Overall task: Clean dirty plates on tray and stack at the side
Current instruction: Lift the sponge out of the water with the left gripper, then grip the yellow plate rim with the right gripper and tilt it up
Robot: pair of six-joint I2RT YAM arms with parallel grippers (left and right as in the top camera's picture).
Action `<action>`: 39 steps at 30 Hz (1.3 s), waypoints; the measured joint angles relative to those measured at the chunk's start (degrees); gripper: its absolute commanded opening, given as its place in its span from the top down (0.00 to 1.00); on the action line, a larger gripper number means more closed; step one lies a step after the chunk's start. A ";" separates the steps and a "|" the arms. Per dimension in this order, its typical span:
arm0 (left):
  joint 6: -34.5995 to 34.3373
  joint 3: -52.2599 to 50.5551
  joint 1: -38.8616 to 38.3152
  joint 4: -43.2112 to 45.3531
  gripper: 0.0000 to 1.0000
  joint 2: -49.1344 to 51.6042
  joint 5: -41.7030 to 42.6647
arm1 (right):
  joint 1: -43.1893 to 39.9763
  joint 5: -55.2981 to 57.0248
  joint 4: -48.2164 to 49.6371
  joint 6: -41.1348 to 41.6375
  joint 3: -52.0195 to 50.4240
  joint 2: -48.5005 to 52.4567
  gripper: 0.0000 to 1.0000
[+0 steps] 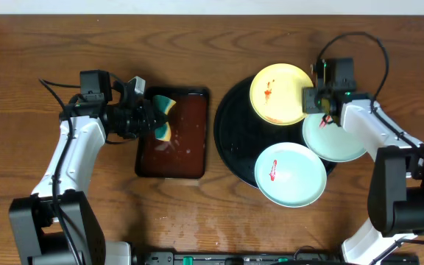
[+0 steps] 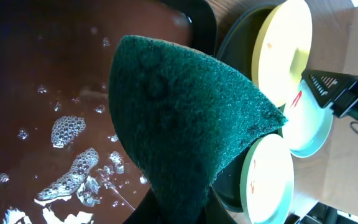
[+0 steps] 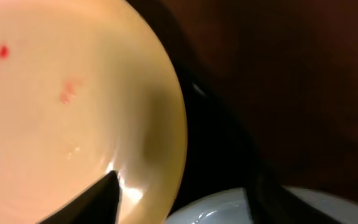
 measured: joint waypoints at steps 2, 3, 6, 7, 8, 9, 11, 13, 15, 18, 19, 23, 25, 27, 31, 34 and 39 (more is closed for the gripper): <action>0.00 0.00 0.00 0.00 0.91 0.00 -0.15 | 0.00 0.24 0.92 -0.17 -1.16 0.00 0.59; 0.00 0.00 0.00 0.00 0.91 0.02 -0.15 | 0.00 0.33 1.14 0.00 -1.38 0.00 0.62; 0.00 0.00 0.00 0.00 0.91 0.00 -0.17 | 0.00 0.55 1.75 0.15 -1.44 0.00 0.62; 0.00 0.00 0.00 0.00 0.91 0.00 -0.17 | 0.00 0.63 2.01 0.15 -1.44 0.00 0.62; 0.00 0.00 0.00 0.00 0.91 0.00 -0.17 | 0.00 0.68 2.36 0.15 -1.44 0.00 0.63; 0.00 0.00 0.00 0.00 0.91 0.00 -0.17 | 0.00 0.68 2.62 0.15 -1.44 0.00 0.64; 0.00 0.00 0.00 0.00 0.91 0.00 -0.20 | 0.00 0.70 3.04 0.20 -1.44 0.00 0.64; 0.00 0.00 0.00 0.00 0.91 0.02 -0.20 | 0.00 0.70 3.32 0.31 -1.44 0.00 0.61; 0.00 0.00 0.00 0.00 0.91 0.00 -0.17 | 0.00 0.68 3.87 0.57 -1.44 0.00 0.55; 0.00 0.00 0.00 0.00 0.91 0.02 -0.20 | 0.00 0.70 5.64 1.07 -1.46 0.02 0.59; 0.00 0.00 0.00 0.00 0.91 0.02 -0.20 | 0.00 0.68 6.45 1.09 -1.44 0.09 0.60; 0.00 0.00 0.00 0.00 0.90 0.00 -0.33 | 0.00 0.72 8.50 1.57 -1.46 1.20 0.70; 0.00 0.00 0.00 0.00 0.89 0.02 -0.37 | 0.00 0.72 8.92 1.99 -1.46 2.08 0.70; 0.00 0.00 0.00 0.00 0.88 0.00 -0.37 | 0.00 0.70 9.09 2.12 -1.46 3.04 0.70; 0.00 0.00 0.00 0.00 0.88 0.00 -0.39 | 0.00 0.70 9.70 2.19 -1.46 3.85 0.79; 0.00 0.00 0.00 0.00 0.88 0.00 -0.39 | 0.00 0.70 10.25 2.38 -1.46 3.85 0.91; 0.00 0.00 0.00 0.00 0.88 0.00 -0.46 | 0.00 0.70 10.01 2.58 -1.46 3.85 0.96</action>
